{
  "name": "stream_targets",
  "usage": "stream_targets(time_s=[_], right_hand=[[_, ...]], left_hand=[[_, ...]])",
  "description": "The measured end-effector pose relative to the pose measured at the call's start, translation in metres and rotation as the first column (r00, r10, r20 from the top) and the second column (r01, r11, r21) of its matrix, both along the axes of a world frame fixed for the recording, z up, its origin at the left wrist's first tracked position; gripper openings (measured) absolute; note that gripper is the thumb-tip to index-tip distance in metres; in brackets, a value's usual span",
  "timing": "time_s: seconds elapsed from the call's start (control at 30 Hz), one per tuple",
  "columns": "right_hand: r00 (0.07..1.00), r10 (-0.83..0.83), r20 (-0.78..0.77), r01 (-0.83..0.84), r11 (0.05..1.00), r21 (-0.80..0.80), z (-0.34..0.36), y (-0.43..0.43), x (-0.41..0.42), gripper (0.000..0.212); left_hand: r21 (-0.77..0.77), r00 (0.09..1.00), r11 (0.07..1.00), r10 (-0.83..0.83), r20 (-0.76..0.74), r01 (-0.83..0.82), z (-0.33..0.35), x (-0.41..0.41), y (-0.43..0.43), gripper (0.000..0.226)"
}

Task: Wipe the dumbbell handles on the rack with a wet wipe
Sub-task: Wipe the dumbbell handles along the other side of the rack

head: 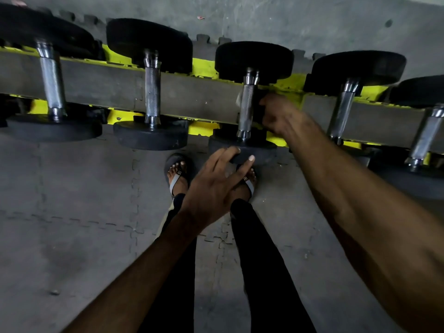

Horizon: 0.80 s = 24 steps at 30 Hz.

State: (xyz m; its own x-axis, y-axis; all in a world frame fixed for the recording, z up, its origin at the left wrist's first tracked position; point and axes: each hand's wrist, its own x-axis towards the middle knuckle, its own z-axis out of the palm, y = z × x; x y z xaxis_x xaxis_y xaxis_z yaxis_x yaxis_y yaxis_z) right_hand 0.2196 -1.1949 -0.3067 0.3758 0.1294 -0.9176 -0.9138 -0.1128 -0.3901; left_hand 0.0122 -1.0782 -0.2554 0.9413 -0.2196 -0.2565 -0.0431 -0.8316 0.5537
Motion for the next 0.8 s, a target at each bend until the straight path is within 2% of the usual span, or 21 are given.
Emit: stream_targets(time_s=[0.07,0.13,0.27,0.33,0.43,0.5,0.63,0.73,0.8], right_hand=[[0.983,-0.185,0.012,0.185,0.983,0.002,-0.002,0.006,0.007,0.032],[0.982,-0.185,0.026,0.185,0.982,-0.028,-0.005,0.008,0.004,0.032],[0.999,0.047,0.020,-0.047,0.999,0.013,-0.011,-0.010,-0.006,0.042],[0.983,0.179,0.031,-0.178,0.984,-0.019,-0.013,-0.017,-0.005,0.042],[0.899,0.438,0.021,-0.434,0.897,-0.087,-0.040,-0.031,-0.012,0.043],[0.830,0.557,0.030,-0.543,0.820,-0.179,-0.043,-0.036,-0.024,0.042],[0.790,0.598,0.135,-0.528,0.775,-0.347,-0.010,-0.035,-0.041,0.014],[0.786,0.580,0.213,-0.443,0.769,-0.460,-0.003,-0.036,-0.049,0.008],[0.807,0.549,0.219,-0.370,0.758,-0.538,0.002,-0.034,-0.052,0.013]], left_hand=[[0.009,1.000,1.000,0.019,-0.009,-0.019,0.001,0.000,-0.002,0.063],[0.027,0.999,0.999,0.034,-0.019,-0.034,0.003,0.000,-0.004,0.063],[0.021,0.997,0.997,0.071,0.003,-0.071,0.005,0.001,-0.008,0.058],[0.018,0.996,0.996,0.086,0.024,-0.087,0.005,0.002,-0.011,0.054],[0.000,0.993,0.993,0.118,0.015,-0.118,0.005,0.000,-0.014,0.053],[0.001,0.992,0.992,0.126,0.000,-0.126,0.004,-0.002,-0.015,0.054],[0.005,0.993,0.994,0.114,-0.008,-0.114,0.003,-0.002,-0.013,0.057],[-0.009,0.994,0.994,0.109,-0.011,-0.109,0.008,0.001,-0.011,0.062],[-0.031,0.993,0.993,0.116,-0.007,-0.116,0.010,0.003,-0.012,0.063]])
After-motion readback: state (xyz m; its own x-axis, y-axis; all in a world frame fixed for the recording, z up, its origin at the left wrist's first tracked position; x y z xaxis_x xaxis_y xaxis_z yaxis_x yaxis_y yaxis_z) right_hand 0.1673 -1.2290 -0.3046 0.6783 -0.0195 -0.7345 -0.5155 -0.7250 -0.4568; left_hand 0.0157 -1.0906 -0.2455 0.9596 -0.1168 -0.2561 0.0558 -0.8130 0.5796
